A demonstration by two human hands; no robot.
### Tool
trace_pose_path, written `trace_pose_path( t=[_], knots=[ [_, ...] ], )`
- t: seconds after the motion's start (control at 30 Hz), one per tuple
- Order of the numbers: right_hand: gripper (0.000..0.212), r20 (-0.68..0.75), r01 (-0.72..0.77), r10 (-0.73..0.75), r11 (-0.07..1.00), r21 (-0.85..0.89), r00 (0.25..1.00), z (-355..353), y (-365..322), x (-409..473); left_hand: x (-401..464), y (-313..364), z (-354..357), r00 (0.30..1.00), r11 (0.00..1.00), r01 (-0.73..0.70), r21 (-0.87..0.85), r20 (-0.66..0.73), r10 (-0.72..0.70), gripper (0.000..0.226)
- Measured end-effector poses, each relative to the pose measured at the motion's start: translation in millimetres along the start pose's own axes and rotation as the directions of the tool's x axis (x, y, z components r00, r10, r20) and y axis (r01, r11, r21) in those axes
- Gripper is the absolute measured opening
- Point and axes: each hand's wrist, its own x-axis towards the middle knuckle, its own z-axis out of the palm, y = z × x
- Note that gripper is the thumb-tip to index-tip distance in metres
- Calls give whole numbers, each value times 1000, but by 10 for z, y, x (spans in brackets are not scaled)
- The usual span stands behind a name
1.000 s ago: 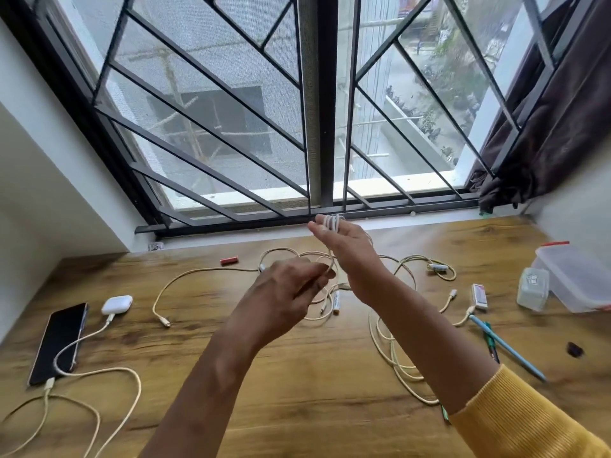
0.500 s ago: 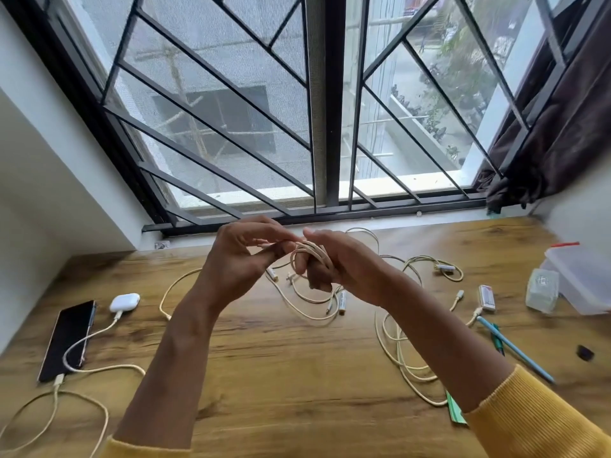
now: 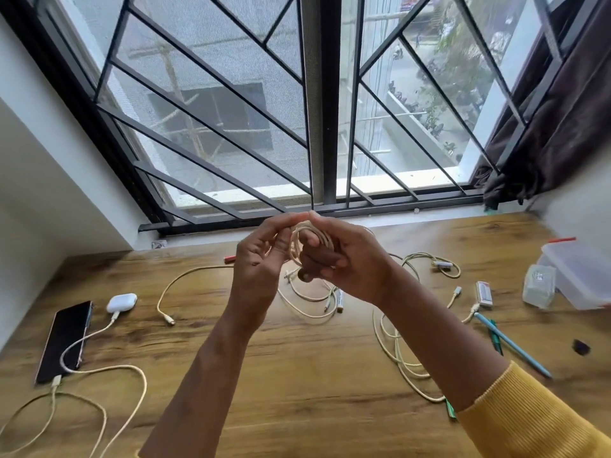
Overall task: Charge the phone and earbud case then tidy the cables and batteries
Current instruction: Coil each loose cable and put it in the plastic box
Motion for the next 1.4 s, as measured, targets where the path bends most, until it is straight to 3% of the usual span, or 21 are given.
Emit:
trace_pose_path(
  t=[0.23, 0.4, 0.5, 0.63, 1.0, 1.1, 1.27, 1.4],
  knots=[
    [45, -52, 12, -15, 997, -72, 999, 58, 12, -23, -81, 101, 189, 987, 976, 131, 174, 64, -144, 65],
    [80, -103, -73, 59, 987, -141, 993, 148, 1, -31, -47, 188, 229, 960, 954, 249, 165, 90, -266, 78],
    [86, -59, -127, 120, 981, -143, 991, 124, 25, -19, -9, 275, 260, 938, 939, 337, 65, 70, -341, 60],
    [62, -13, -122, 121, 989, -88, 993, 93, 48, -13, 27, 291, 243, 932, 935, 354, 0, 80, -353, 39],
    [57, 3, -146, 147, 983, -110, 989, 6, 38, 10, 29, 137, 82, 928, 925, 371, -78, 62, -367, 21],
    [59, -72, -144, 136, 983, -113, 988, 40, 53, 20, 7, 133, 85, 929, 919, 370, -134, 35, -369, 9],
    [67, -178, -118, 101, 989, -87, 979, 131, 98, 62, -49, 185, 133, 930, 911, 369, -183, 60, -364, 15],
    [54, 18, -126, 126, 992, 23, 992, 95, 50, 43, -22, 239, 93, 934, 914, 358, -189, 59, -353, 18]
  ],
)
